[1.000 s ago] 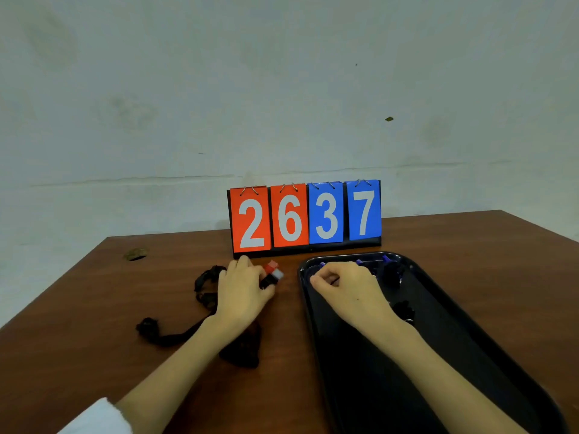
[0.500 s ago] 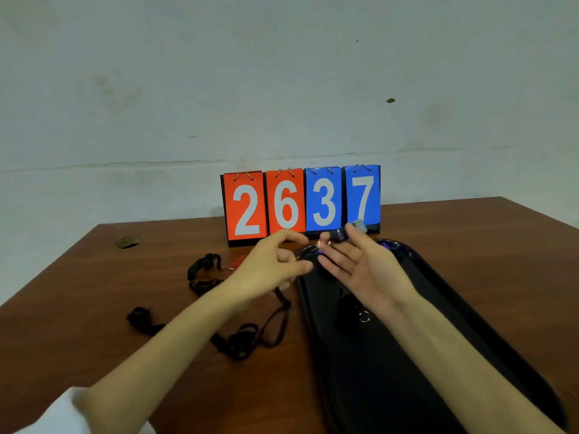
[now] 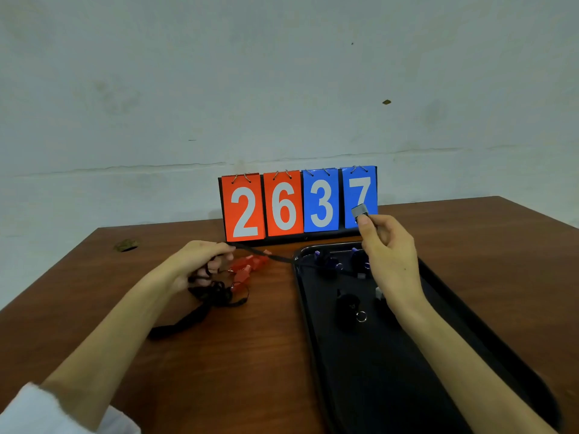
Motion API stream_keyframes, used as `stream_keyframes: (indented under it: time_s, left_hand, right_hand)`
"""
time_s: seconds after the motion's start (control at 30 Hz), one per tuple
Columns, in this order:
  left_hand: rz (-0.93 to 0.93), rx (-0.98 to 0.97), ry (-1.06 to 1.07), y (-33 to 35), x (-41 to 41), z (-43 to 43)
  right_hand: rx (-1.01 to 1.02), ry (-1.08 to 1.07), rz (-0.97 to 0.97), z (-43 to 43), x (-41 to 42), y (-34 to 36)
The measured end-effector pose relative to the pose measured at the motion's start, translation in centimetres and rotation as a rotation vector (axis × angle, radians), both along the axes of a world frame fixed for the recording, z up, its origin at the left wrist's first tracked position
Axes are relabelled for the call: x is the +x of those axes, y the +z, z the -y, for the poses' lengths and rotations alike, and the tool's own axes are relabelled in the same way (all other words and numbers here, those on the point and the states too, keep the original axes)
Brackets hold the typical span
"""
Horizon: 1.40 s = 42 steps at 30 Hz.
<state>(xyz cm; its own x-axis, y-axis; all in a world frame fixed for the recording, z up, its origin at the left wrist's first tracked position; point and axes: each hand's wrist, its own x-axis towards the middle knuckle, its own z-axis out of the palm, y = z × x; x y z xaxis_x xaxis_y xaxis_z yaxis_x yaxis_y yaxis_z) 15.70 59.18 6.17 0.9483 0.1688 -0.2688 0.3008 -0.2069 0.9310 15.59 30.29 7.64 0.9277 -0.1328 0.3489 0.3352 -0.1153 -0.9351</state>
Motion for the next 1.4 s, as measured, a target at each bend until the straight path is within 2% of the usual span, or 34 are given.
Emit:
stream_keyframes:
  time_s: [0.1, 0.13, 0.3, 0.4, 0.47, 0.53, 0.57, 0.63, 0.67, 0.7, 0.73, 0.83, 0.9, 1.07, 1.17, 1.3, 1.4]
  left_hand:
    - [-0.046, 0.422, -0.016, -0.2, -0.1, 0.3]
    - [-0.066, 0.507, -0.060, -0.1, -0.1, 0.6]
    - [-0.170, 0.606, -0.322, 0.7, -0.4, 2.2]
    - [0.031, 0.719, -0.214, 1.3, -0.7, 4.0]
    - [0.267, 0.584, -0.155, 2.0, -0.8, 6.5]
    - [0.311, 0.360, -0.159, 2.7, -1.2, 9.8]
    - [0.319, 0.367, -0.163, 2.6, -1.0, 11.3]
    - [0.418, 0.661, -0.101, 2.1, -0.5, 13.4]
    - [0.498, 0.689, -0.057, 2.1, -0.5, 14.2]
    - [0.549, 0.614, -0.057, 2.2, -0.6, 14.9]
    - [0.552, 0.423, -0.079, 2.3, -0.9, 15.5]
    - [0.363, -0.174, -0.209, 2.2, -1.8, 16.4]
    - [0.245, -0.344, -0.284, 2.0, -2.1, 15.8]
    - [0.111, -0.165, -0.427, 2.6, -2.3, 13.0]
    - [0.051, 0.028, -0.540, 3.0, -2.6, 10.8]
    - [0.074, 0.316, -0.529, 4.2, -3.0, 9.2]
    - [0.221, 0.589, -0.554, 5.0, -3.2, 8.7]
  right_hand:
    - [-0.018, -0.017, 0.012, 0.0, 0.0, 0.0]
    - [-0.014, 0.012, 0.001, -0.1, 0.1, 0.0]
    - [0.090, 0.286, -0.132, -1.0, -0.3, -0.1]
    - [0.077, 0.404, -0.131, -1.5, -0.7, 0.0]
    - [0.078, 0.410, -0.113, -1.6, -0.9, -0.1]
    - [0.100, 0.367, -0.103, -1.7, -1.0, -0.1]
    - [0.119, 0.340, -0.094, -1.6, -1.0, -0.1]
    - [0.142, 0.297, -0.071, -1.4, -0.9, -0.1]
    - [0.153, 0.282, -0.065, -1.3, -0.9, -0.1]
    - [0.167, 0.273, -0.060, -1.1, -0.9, 0.0]
    - [0.183, 0.266, -0.059, -1.1, -0.8, -0.1]
    - [0.235, 0.221, -0.082, -0.8, -0.6, -0.1]
    - [0.257, 0.208, -0.099, -0.7, -0.4, -0.1]
    - [0.219, 0.238, -0.189, -0.8, 0.0, -0.7]
    - [0.131, 0.268, -0.227, -0.9, 0.1, -0.8]
    - [-0.059, 0.296, -0.211, -0.8, -0.1, -0.7]
    - [-0.285, 0.387, -0.178, -0.9, -0.3, -1.0]
